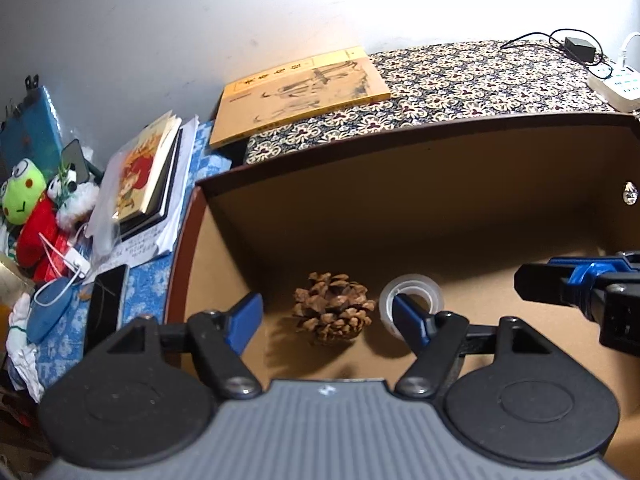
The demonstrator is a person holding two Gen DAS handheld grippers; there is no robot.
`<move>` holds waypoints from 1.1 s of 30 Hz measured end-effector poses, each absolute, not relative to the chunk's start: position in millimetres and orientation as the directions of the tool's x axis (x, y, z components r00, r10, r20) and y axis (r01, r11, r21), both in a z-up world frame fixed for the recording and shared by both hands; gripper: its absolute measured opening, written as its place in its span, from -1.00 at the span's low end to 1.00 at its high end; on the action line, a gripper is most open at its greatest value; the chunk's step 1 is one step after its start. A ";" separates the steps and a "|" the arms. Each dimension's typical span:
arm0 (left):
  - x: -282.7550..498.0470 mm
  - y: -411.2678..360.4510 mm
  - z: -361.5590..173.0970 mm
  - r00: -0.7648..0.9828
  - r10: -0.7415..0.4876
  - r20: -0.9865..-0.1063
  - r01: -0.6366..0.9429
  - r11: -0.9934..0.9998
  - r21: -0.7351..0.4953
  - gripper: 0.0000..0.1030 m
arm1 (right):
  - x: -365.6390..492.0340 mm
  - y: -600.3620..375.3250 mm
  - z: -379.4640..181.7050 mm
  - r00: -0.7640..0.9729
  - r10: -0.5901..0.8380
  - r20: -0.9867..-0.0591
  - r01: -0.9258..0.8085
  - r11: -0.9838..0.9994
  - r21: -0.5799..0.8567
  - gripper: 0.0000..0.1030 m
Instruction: Organize rigid objects
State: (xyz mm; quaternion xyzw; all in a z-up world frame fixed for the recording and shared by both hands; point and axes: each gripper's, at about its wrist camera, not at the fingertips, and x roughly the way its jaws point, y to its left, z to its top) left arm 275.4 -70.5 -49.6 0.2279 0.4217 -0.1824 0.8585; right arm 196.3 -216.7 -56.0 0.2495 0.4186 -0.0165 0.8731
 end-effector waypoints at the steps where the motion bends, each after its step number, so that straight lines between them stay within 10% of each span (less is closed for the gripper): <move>1: 275.4 -70.7 -49.9 0.579 -0.118 -0.807 0.503 0.830 0.240 0.45 | 196.3 -217.0 -56.5 0.645 0.178 -0.744 0.245 0.873 0.421 -0.90; 33: 177.8 -26.2 29.2 0.698 -0.079 -0.712 0.345 0.908 0.237 0.69 | 120.2 -187.1 24.7 0.763 0.234 -0.602 0.071 0.896 0.438 -0.85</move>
